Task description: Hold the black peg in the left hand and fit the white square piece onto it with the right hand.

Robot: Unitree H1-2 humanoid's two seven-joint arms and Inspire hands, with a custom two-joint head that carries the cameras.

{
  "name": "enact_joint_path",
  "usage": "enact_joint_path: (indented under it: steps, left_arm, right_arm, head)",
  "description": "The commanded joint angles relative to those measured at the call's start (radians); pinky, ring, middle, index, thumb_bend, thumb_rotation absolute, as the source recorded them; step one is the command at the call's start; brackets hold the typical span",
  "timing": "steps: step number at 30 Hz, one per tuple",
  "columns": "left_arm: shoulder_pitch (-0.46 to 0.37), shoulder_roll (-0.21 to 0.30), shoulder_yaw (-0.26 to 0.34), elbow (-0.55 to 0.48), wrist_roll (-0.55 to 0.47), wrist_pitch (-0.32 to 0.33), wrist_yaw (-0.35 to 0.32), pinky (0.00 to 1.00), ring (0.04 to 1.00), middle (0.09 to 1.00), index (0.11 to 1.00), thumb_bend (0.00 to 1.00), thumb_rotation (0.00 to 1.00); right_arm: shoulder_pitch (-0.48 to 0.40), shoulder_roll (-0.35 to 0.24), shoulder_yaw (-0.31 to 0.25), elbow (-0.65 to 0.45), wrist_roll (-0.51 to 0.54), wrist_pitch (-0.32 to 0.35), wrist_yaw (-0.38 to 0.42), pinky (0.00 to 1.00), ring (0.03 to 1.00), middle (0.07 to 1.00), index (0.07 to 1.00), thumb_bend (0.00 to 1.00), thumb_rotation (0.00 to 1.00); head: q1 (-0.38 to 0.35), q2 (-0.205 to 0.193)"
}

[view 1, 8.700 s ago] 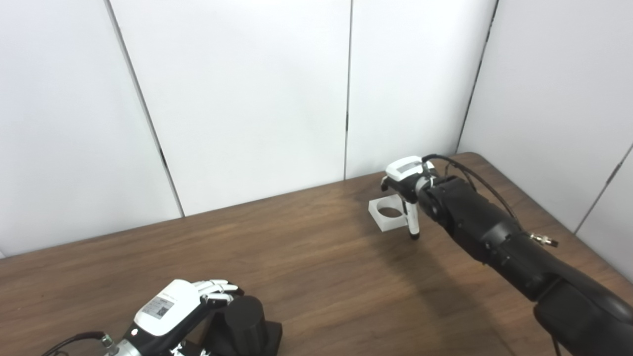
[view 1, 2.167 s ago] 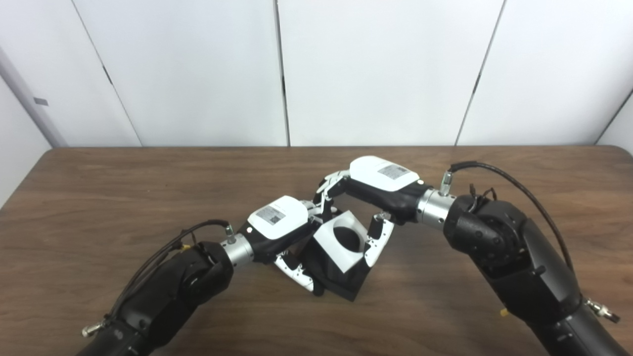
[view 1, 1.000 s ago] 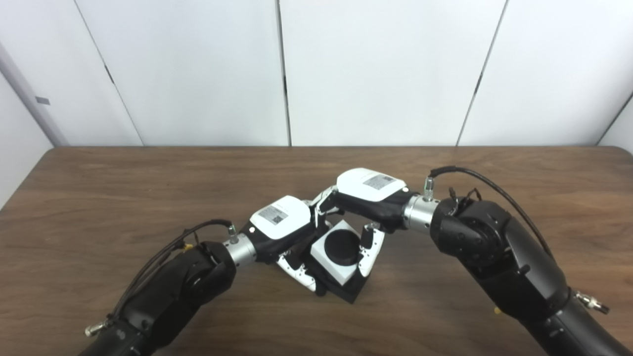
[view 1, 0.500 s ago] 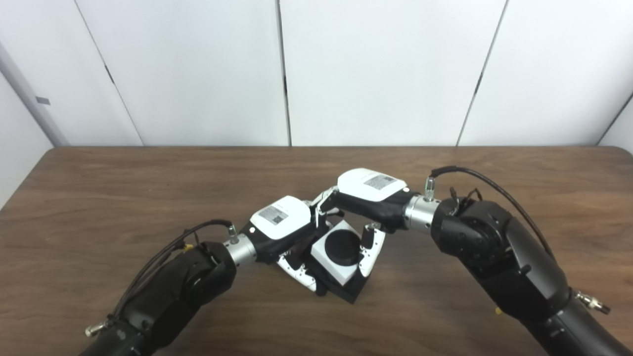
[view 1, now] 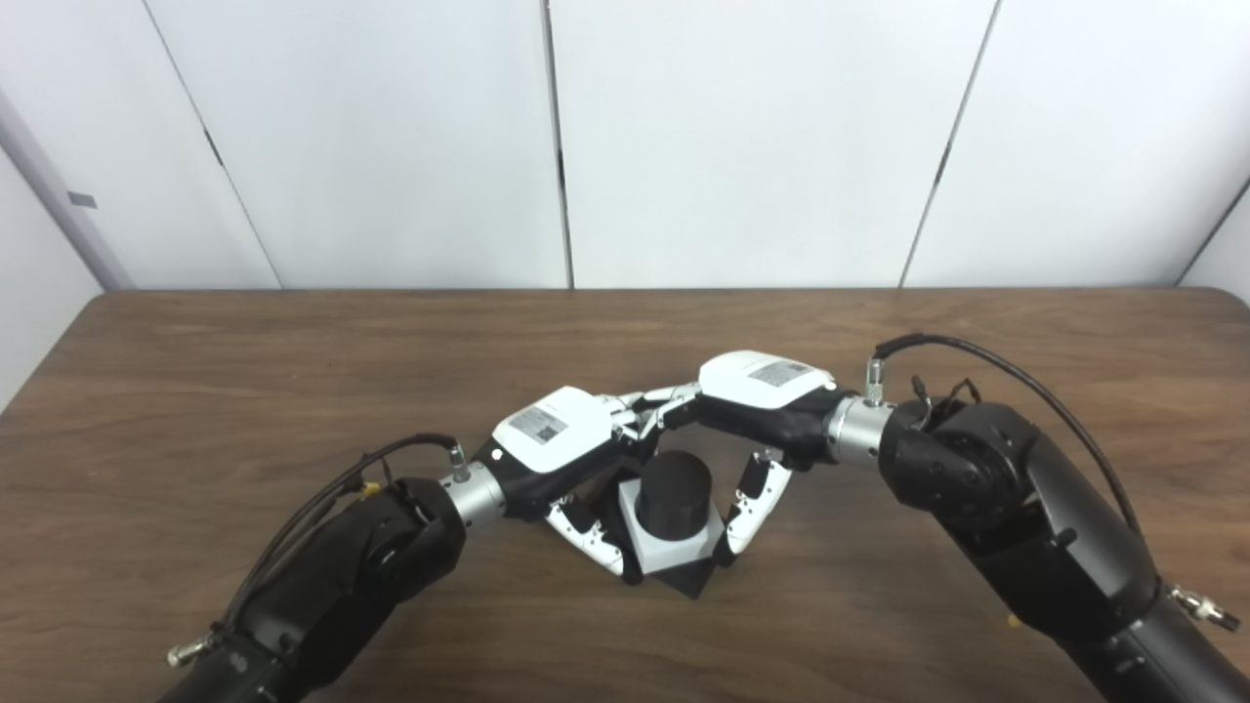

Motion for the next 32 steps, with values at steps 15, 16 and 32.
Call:
enact_joint_path:
  steps: [15, 16, 32]
  left_arm:
    - [0.023, 0.004, -0.035, 0.032, 0.064, -0.002, -0.054, 0.87, 0.942, 0.906, 0.488, 0.52, 0.08]
    - [0.023, 0.004, -0.035, 0.031, 0.063, 0.000, -0.057, 0.86, 0.941, 0.905, 0.488, 0.52, 0.08]
    - [0.022, 0.004, -0.033, 0.054, 0.064, -0.010, -0.047, 0.88, 0.942, 0.906, 0.488, 0.52, 0.07]
  right_arm:
    - [-0.005, -0.028, -0.141, -0.051, 0.036, 0.011, -0.085, 0.74, 0.857, 0.877, 0.824, 0.86, 0.17]
    - [0.006, -0.034, -0.167, -0.055, 0.045, 0.014, -0.100, 0.73, 0.853, 0.874, 0.819, 0.85, 0.17]
    - [0.260, -0.001, -0.456, -0.038, 0.151, -0.004, -0.453, 0.71, 0.807, 0.813, 0.719, 0.76, 0.06]
  head:
    - [-0.014, -0.004]
    - [-0.014, -0.006]
    - [-0.028, -0.010]
